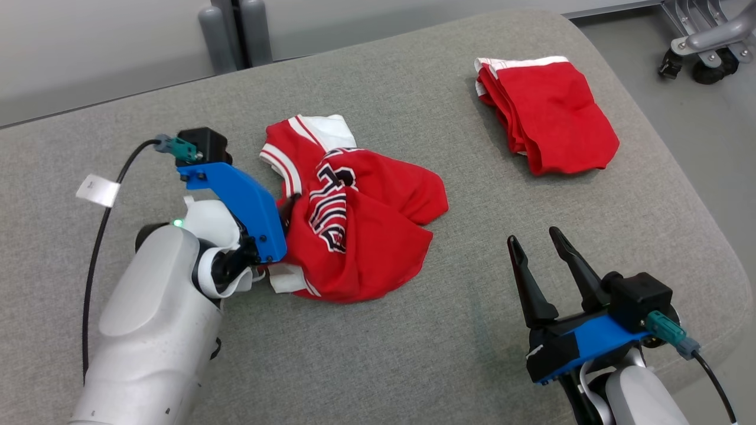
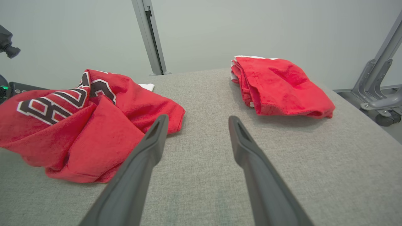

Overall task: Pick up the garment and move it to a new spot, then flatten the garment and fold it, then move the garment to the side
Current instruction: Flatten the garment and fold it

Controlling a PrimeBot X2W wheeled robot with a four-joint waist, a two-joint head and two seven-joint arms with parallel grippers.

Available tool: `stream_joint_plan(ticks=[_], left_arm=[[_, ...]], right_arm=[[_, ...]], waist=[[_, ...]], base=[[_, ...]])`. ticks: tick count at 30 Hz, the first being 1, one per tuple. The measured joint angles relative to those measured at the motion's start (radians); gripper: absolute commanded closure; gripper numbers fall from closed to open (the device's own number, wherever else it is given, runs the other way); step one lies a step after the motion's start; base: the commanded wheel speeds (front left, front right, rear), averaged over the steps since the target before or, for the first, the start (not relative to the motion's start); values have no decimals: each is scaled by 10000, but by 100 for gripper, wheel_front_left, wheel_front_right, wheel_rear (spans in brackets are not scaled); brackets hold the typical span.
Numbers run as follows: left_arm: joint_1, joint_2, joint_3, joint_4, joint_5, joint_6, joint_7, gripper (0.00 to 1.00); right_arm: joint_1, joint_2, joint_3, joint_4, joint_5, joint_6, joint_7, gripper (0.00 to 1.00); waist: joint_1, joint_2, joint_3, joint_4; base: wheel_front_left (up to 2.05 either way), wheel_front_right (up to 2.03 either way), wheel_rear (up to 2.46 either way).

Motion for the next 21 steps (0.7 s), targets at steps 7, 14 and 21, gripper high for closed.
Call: stream_joint_plan(ticks=[7,14,21], left_arm=[[274,-336,-334,-391,-462,504,1988,0],[618,-593,-725,-1062,-637,320,2406,100],[798,-725,-466,-2036,-901,-140,823,100]], right_arm=[[-34,0,-58,-6,-56,0,4,0],[-87,2,-155,-150,-109,0,35,0],[-117,2,-263,-146,-115,0,46,0]], waist=[[-1,0,-97,79],[-1,0,16,350],[-1,0,-144,937]], base=[[0,0,0],[0,0,0],[0,0,0]])
